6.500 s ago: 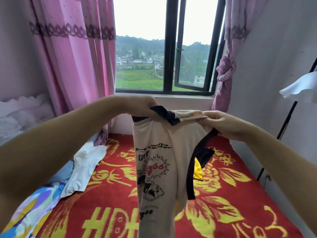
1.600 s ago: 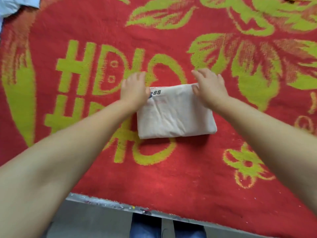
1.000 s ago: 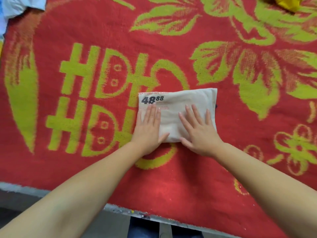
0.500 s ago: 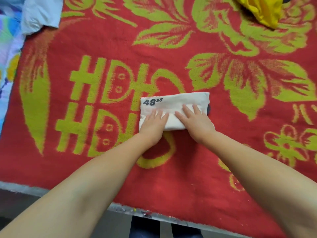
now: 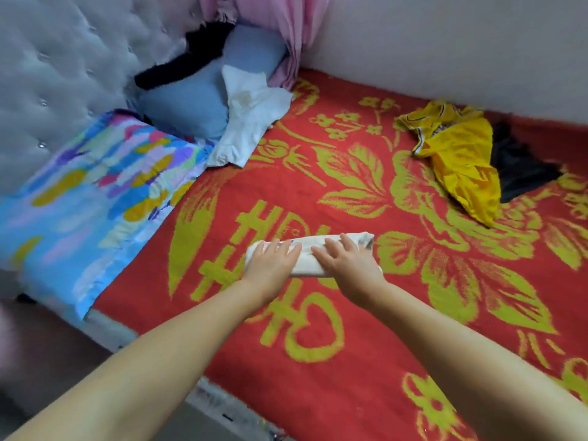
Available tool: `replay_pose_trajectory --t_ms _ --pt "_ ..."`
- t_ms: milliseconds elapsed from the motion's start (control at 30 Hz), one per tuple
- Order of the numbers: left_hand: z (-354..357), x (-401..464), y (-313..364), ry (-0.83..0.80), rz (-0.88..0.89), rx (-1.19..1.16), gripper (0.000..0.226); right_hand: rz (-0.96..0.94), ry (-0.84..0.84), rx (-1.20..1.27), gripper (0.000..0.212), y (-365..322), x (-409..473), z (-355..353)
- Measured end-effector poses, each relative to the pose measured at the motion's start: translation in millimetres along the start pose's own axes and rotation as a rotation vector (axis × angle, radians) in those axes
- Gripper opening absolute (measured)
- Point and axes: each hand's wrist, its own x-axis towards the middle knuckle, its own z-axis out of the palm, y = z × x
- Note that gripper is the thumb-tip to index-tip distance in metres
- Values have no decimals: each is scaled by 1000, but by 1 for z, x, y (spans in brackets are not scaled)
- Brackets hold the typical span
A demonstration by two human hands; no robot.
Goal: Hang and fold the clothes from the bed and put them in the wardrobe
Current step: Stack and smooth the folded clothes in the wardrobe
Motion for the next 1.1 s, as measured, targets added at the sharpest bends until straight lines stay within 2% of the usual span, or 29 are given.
replay_pose_trajectory --t_ms 200,333,467,667,900,1100 --pt "-14 -127 -30 -12 -276 -4 55 -284 32 -161 71 -92 -17 -45" --pt "-9 -225 -41 -27 -500 -46 61 -486 56 -230 67 -167 -36 -64" --pt "0 -333 -51 -76 -729 -107 62 -723 92 -316 65 -260 -55 -80" --pt "18 -498 -65 -130 -1029 -145 46 -987 121 -396 70 -421 -103 -99" --pt "62 -698 -77 -227 -1232 -233 53 -1219 150 -461 77 -617 -181 -84" --pt "92 -845 -104 -273 -1324 -268 60 -1349 140 -434 72 -766 -235 -72"
